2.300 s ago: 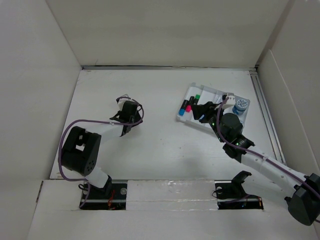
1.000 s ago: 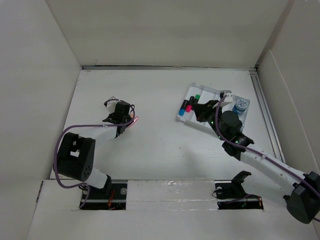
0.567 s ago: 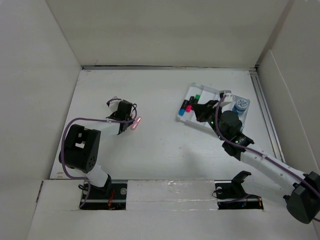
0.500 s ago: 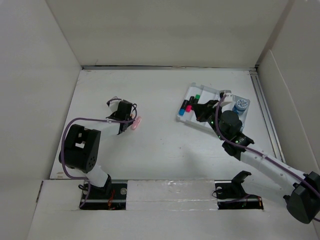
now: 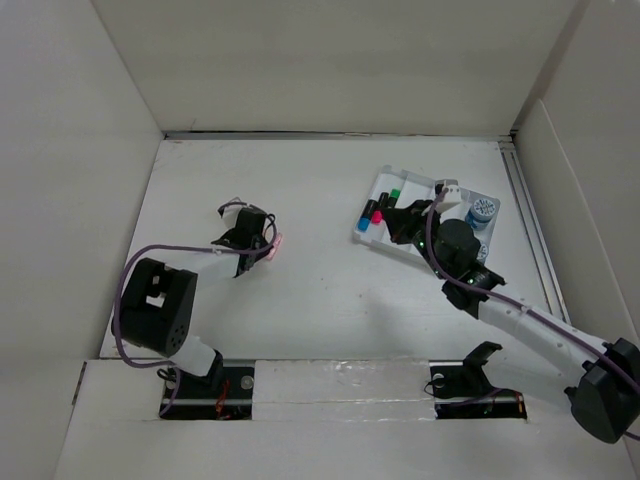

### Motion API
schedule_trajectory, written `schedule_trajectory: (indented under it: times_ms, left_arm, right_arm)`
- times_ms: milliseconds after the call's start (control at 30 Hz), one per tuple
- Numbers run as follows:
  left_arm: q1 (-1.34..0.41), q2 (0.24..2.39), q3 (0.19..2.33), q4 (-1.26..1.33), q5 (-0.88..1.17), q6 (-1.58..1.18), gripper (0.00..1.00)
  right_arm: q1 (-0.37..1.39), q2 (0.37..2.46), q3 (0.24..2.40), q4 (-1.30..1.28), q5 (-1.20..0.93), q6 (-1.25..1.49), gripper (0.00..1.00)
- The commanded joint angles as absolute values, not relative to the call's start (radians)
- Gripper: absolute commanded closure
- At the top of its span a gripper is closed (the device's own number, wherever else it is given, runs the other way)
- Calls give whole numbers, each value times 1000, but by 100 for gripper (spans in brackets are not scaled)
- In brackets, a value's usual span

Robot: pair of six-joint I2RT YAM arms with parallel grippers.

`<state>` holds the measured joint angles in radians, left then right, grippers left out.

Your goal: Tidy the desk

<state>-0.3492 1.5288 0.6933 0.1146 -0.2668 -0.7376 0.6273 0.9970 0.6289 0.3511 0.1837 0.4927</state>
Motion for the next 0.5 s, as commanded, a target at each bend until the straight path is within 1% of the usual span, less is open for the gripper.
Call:
schedule_trajectory:
  times_ms: [0, 67, 167, 233, 300, 333, 367, 400, 467]
  left_arm:
    - [-354, 1440, 651, 161, -235, -736, 100]
    - [-354, 1399, 632, 195, -190, -733, 99]
    - [-354, 1368, 611, 233, -158, -730, 94]
    - [-354, 1364, 618, 213, -158, -727, 86]
    - [-364, 1355, 620, 202, -155, -719, 82]
    - [-364, 1350, 612, 209, -144, -710, 74]
    - [-364, 1335, 598, 234, -108, -698, 68]
    - [-364, 1335, 594, 235, -107, -698, 68]
    - [-364, 1348, 597, 227, -95, -675, 61]
  right_arm:
    - [621, 1025, 689, 379, 163, 479, 100]
    - [621, 1032, 693, 373, 155, 479, 100]
    - [621, 1032, 695, 373, 152, 476, 100]
    - [621, 1028, 695, 374, 155, 476, 99]
    - [621, 1029, 695, 371, 152, 476, 99]
    - [621, 1029, 696, 371, 150, 476, 99]
    - [621, 1028, 696, 370, 149, 477, 99]
    - [621, 1028, 696, 370, 147, 476, 99]
    - [621, 1026, 696, 370, 149, 477, 98]
